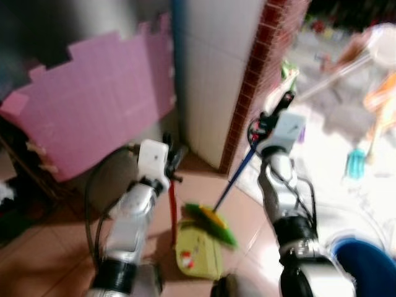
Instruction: Sweep floor
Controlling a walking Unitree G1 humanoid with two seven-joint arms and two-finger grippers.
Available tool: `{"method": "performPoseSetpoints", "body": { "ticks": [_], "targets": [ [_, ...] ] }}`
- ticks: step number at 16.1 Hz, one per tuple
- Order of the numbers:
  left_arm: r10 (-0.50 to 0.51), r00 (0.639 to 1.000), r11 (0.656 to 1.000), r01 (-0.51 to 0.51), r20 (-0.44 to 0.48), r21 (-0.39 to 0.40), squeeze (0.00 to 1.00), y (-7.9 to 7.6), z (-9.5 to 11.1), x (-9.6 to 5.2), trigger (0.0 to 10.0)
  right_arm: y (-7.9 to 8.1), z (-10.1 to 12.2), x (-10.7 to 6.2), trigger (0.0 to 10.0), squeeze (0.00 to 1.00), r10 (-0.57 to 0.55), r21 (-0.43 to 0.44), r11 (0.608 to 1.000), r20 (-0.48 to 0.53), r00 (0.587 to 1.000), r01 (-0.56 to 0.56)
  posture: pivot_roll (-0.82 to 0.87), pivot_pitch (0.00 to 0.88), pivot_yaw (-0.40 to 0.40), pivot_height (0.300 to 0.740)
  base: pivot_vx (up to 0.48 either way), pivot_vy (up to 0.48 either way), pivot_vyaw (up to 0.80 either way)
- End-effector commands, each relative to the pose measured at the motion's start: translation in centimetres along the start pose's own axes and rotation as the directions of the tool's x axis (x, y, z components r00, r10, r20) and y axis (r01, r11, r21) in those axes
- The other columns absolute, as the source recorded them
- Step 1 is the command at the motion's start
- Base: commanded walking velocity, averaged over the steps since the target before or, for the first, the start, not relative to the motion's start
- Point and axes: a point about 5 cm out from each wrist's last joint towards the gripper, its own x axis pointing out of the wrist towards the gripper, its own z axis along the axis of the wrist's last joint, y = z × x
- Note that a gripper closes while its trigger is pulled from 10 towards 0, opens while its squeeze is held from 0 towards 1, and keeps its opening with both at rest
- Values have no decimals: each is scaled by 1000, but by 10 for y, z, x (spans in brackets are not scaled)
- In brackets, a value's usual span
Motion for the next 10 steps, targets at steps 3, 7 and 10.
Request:
{"method": "performPoseSetpoints", "body": {
  "ticks": [3,7,10],
  "targets": [
    [-32,999,1000,32,38,1,0,-3,9,4,10000,-3,-1,1,10000,0,-12,-5,1000,-3,1000,12,-80,55,-27,740,-244,-266,0],
    [-36,999,999,36,39,6,0,-4,9,5,10000,-3,-1,2,10000,0,-12,-10,1000,-1,1000,12,-80,51,-26,740,-247,-262,0],
    [-30,999,1000,30,43,0,0,-3,10,6,10000,-3,0,4,10000,0,-8,-7,1000,1,1000,8,-79,46,-26,740,0,0,0]
  ]
}}
